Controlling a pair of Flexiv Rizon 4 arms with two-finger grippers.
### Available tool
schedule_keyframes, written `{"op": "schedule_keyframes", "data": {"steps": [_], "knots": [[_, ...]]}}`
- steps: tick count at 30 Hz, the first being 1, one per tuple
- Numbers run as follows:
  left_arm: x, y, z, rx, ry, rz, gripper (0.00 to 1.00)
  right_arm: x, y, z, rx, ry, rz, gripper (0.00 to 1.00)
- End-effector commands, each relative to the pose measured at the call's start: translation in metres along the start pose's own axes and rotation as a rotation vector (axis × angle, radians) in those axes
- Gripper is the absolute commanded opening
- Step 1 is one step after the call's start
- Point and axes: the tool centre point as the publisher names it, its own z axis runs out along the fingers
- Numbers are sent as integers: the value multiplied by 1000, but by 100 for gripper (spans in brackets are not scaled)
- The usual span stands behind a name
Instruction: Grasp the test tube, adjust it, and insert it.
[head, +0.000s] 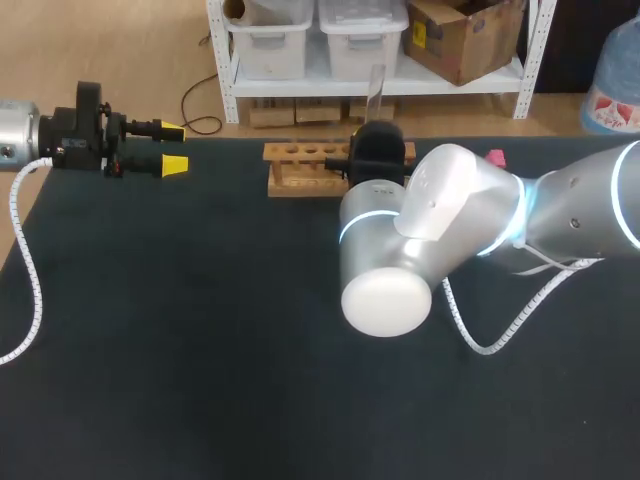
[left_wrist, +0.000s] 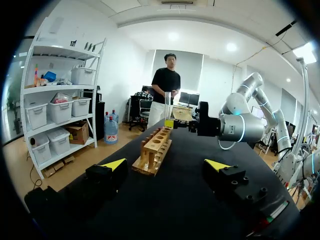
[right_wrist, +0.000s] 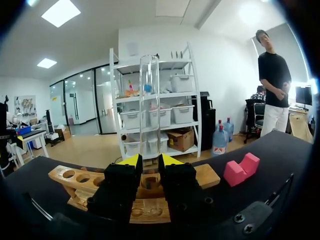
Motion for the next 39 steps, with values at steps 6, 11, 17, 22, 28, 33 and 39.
{"op": "schedule_keyframes", "data": {"steps": [6,11,17,22,28,33,39], "knots": [[1,0,0,0,-3,3,100,2,-1,1,-1,10,-2,0],[1,0,0,0,-3,3,100,6,-1,1,-1,21,-7,9],[1,0,0,0,-3,3,100,7,-2,1,0,28,-9,27],[1,0,0,0,-3,3,100,6,-2,0,4,28,-6,44],[1,0,0,0,-3,3,100,2,-3,-3,9,26,-5,79],[1,0,0,0,-3,3,100,-5,-2,-8,4,20,-6,100],[1,0,0,0,-3,3,100,-18,-3,-25,-64,73,0,100]]}}
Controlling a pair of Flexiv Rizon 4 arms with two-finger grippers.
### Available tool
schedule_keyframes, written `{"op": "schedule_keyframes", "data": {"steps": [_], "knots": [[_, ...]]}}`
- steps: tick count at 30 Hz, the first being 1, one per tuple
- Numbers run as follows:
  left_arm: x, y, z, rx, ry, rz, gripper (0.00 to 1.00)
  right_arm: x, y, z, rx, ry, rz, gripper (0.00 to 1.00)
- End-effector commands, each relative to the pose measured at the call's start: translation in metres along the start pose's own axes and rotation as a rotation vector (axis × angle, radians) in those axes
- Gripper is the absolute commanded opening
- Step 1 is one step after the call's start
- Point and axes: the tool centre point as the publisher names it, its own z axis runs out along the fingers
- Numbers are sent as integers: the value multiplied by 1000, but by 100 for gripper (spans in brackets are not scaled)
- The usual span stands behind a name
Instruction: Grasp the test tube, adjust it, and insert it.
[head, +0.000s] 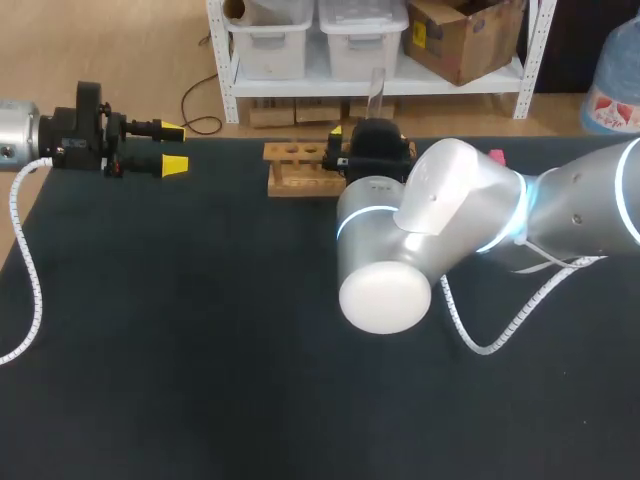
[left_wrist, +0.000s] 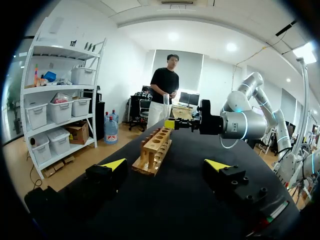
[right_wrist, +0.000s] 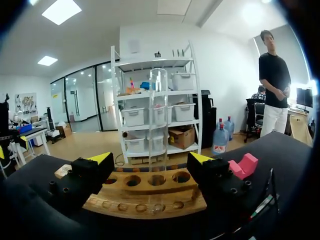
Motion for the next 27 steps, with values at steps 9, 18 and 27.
{"op": "schedule_keyframes", "data": {"steps": [9,18,27], "knots": [[1,0,0,0,-3,3,100,-31,-17,-43,-140,134,25,100],[1,0,0,0,-3,3,100,-45,-18,-60,-194,227,129,100],[1,0,0,0,-3,3,100,-49,-15,-64,-174,277,209,100]]}}
